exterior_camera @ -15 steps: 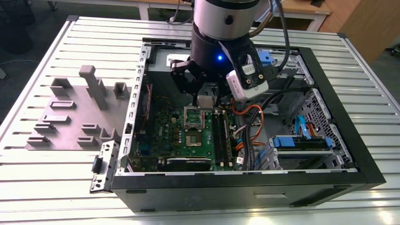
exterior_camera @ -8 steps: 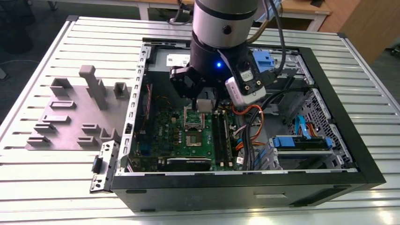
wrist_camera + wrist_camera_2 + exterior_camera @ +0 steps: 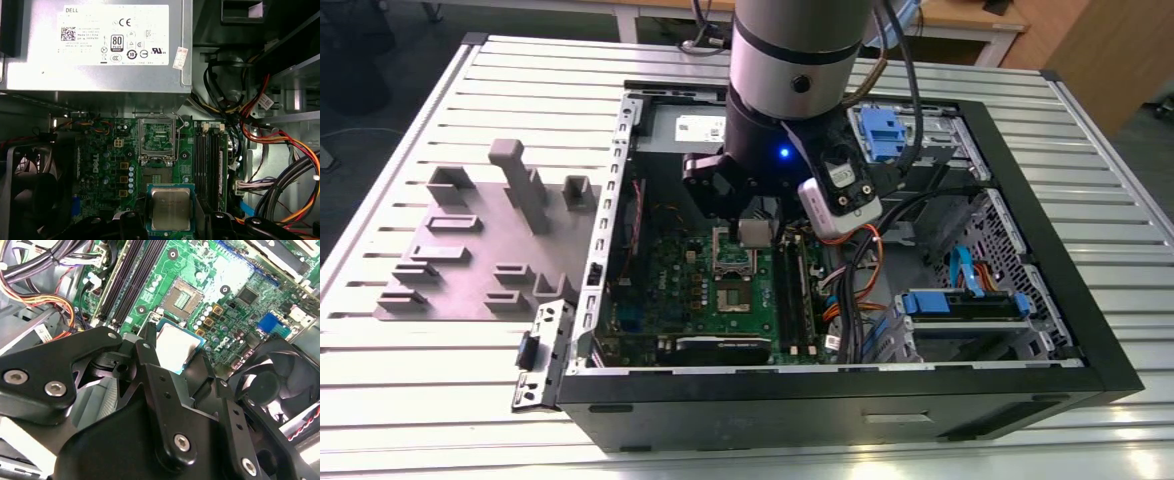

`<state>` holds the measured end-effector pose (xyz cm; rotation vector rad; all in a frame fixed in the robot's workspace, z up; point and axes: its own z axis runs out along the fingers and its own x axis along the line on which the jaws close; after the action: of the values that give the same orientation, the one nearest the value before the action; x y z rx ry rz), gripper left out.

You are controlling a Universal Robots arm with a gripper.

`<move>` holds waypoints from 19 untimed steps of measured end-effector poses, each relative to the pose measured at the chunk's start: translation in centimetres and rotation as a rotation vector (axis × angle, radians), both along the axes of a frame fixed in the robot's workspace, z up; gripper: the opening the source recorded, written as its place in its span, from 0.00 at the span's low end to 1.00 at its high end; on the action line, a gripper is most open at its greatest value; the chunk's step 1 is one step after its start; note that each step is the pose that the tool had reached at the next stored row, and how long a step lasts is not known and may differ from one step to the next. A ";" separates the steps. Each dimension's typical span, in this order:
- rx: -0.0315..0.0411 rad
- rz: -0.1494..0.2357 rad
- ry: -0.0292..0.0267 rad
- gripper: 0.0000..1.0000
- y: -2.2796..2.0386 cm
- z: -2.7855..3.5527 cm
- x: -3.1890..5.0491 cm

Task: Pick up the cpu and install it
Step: 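Place the cpu into insertion slot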

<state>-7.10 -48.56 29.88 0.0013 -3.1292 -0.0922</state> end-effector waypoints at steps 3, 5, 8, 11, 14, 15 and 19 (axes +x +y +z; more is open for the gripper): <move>-0.0038 0.000 -0.0001 0.47 0.00 -0.01 0.00; -0.0075 0.000 0.0000 0.47 0.00 -0.01 0.00; -0.0078 0.000 0.0000 0.47 0.00 -0.01 0.00; -0.0081 0.000 -0.0001 0.47 0.00 -0.01 0.00; -0.0083 0.000 0.0000 0.47 0.00 -0.02 0.00; -0.0082 0.000 -0.0001 0.47 0.01 -0.12 0.01; -0.0082 0.000 -0.0001 0.47 0.00 -0.84 0.00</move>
<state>-7.10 -48.56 29.04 0.0013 -3.1296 -0.0794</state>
